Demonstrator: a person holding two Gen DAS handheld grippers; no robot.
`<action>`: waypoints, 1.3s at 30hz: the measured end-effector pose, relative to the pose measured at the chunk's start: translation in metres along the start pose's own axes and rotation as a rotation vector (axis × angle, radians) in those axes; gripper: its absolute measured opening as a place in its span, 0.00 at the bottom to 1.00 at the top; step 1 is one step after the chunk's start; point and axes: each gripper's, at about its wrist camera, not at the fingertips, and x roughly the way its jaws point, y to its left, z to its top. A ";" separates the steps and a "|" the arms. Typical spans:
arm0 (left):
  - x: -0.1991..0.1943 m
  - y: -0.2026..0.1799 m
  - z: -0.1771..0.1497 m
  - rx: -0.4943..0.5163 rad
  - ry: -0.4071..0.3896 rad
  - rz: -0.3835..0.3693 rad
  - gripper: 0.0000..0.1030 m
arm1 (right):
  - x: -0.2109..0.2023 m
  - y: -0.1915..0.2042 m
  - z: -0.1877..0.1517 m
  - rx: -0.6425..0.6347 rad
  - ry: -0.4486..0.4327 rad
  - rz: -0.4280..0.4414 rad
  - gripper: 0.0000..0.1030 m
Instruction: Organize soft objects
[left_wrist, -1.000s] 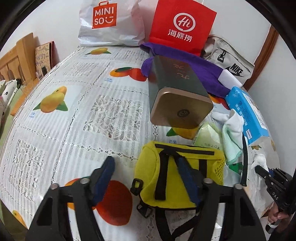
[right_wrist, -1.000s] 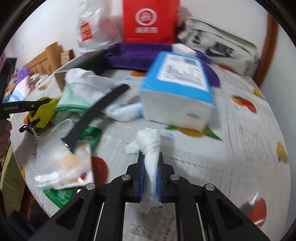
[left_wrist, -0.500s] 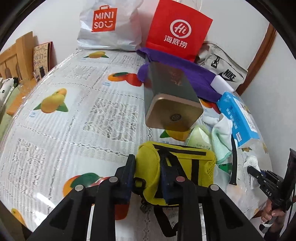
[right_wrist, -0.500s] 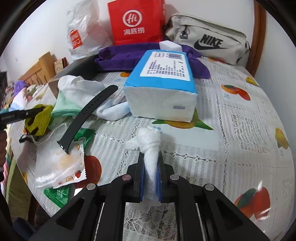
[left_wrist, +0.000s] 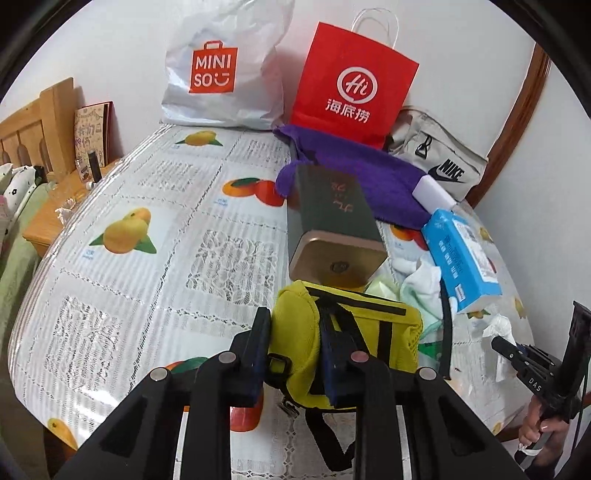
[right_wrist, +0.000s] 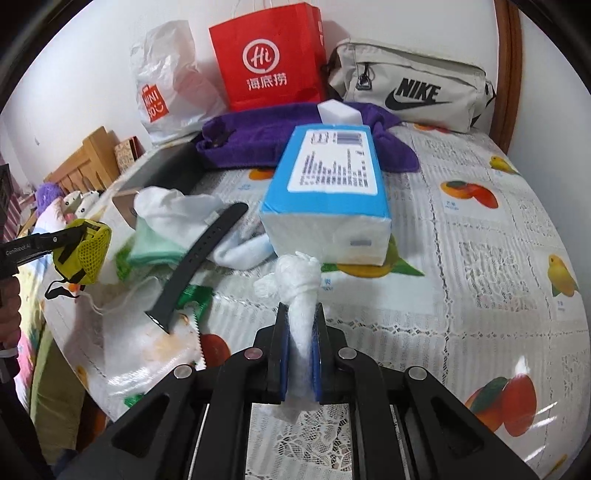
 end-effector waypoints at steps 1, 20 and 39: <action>-0.002 -0.001 0.001 0.000 -0.003 -0.003 0.23 | -0.002 0.001 0.002 -0.002 -0.003 -0.001 0.09; -0.012 -0.029 0.041 0.015 -0.029 -0.016 0.23 | -0.032 0.002 0.044 -0.001 -0.070 0.029 0.09; 0.001 -0.041 0.094 0.002 -0.036 -0.002 0.23 | -0.027 -0.010 0.104 -0.007 -0.115 0.042 0.09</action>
